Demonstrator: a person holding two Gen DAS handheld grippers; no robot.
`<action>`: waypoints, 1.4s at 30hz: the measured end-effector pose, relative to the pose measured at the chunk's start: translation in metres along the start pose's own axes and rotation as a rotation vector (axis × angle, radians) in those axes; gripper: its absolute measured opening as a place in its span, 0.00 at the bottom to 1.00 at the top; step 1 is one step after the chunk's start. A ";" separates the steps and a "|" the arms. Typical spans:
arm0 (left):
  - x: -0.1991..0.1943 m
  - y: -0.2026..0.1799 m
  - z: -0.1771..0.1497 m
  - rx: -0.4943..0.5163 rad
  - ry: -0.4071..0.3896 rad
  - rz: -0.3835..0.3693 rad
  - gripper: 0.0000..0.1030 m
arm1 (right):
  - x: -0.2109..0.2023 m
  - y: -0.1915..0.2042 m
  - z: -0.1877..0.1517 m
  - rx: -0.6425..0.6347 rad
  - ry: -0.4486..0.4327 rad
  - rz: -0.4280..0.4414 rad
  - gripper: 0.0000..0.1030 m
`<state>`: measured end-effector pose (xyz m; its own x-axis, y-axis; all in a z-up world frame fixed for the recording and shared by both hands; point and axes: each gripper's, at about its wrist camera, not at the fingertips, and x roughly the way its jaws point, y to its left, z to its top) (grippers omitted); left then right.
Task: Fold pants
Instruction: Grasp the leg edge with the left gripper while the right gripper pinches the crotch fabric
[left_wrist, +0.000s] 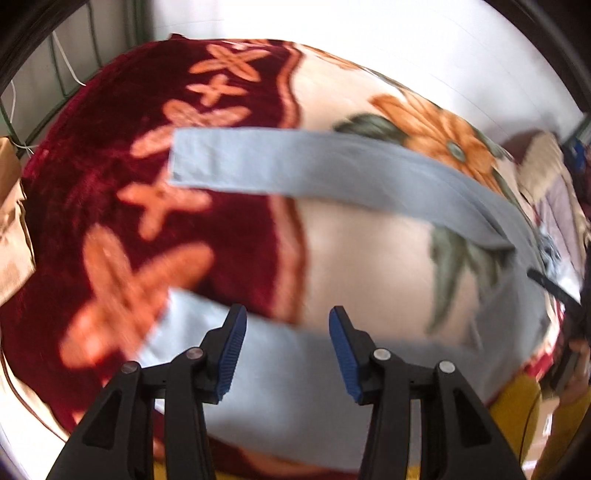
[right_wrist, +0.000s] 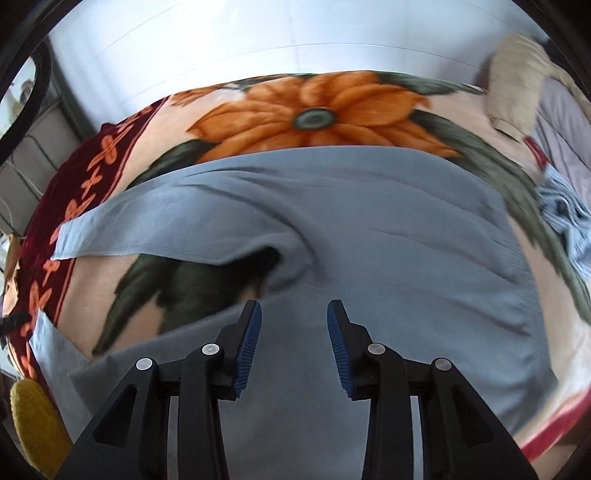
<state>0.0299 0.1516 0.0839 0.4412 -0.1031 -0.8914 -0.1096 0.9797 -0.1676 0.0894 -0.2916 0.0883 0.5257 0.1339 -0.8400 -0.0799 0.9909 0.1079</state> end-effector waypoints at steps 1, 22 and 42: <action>0.006 0.007 0.010 -0.008 -0.008 0.018 0.47 | 0.006 0.005 0.003 -0.002 -0.002 -0.009 0.37; 0.101 0.091 0.100 -0.239 -0.001 0.126 0.50 | 0.051 0.011 0.022 0.010 0.010 -0.038 0.37; 0.078 0.099 0.141 -0.123 -0.145 0.222 0.08 | 0.040 0.022 0.024 -0.130 0.017 0.084 0.04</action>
<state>0.1789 0.2644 0.0569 0.5164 0.1455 -0.8439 -0.3210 0.9465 -0.0333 0.1294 -0.2644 0.0700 0.4986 0.2148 -0.8398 -0.2321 0.9665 0.1094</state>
